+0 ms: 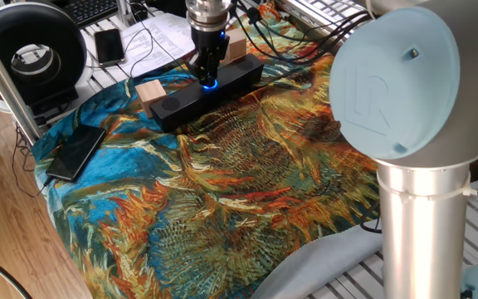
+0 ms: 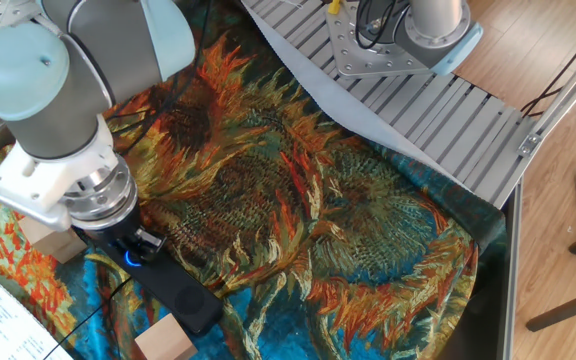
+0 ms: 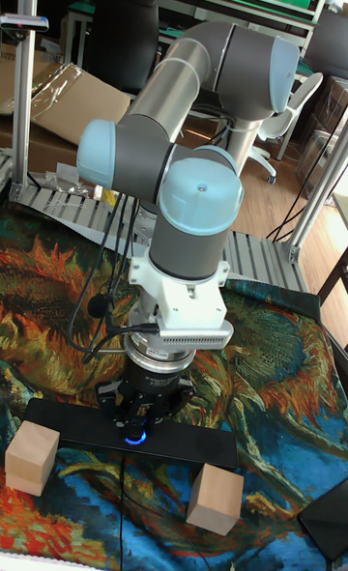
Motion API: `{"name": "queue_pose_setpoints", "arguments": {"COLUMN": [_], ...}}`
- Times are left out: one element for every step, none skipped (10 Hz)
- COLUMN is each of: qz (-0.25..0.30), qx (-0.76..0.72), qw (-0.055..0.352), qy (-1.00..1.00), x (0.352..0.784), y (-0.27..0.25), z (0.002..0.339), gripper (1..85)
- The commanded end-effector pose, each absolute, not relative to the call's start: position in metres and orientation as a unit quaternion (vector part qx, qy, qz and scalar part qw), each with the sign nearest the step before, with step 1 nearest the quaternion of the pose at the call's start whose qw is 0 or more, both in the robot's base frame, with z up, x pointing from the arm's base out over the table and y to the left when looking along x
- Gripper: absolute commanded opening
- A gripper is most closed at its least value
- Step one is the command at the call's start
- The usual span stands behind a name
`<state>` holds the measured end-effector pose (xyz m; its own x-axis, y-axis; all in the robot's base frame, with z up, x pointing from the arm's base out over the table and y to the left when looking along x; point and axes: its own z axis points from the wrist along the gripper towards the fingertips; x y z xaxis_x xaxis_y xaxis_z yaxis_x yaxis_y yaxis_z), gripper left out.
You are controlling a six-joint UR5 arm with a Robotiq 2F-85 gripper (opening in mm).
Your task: Turn the knob to increase the volume of the speaker
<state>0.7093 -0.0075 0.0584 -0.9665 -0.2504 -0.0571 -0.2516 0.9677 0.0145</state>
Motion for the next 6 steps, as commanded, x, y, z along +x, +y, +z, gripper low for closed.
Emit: {"name": "queue_pose_setpoints", "arguments": {"qz": [0.014,0.017,0.016,0.013,0.013,0.006], "qx": [-0.135,-0.142,-0.160,-0.180,-0.196,-0.223], "qw": [0.034,0.036,0.041,0.046,0.050,0.057], "qy": [0.990,0.989,0.986,0.982,0.979,0.973], "x": [0.7102,0.7106,0.7118,0.7132,0.7146,0.7184], "y": [-0.0057,-0.0038,-0.0021,-0.0014,0.0000,-0.0023], "z": [0.0601,0.0604,0.0609,0.0616,0.0620,0.0622], "gripper": [35.3,35.7,36.0,36.3,36.7,36.7]}}
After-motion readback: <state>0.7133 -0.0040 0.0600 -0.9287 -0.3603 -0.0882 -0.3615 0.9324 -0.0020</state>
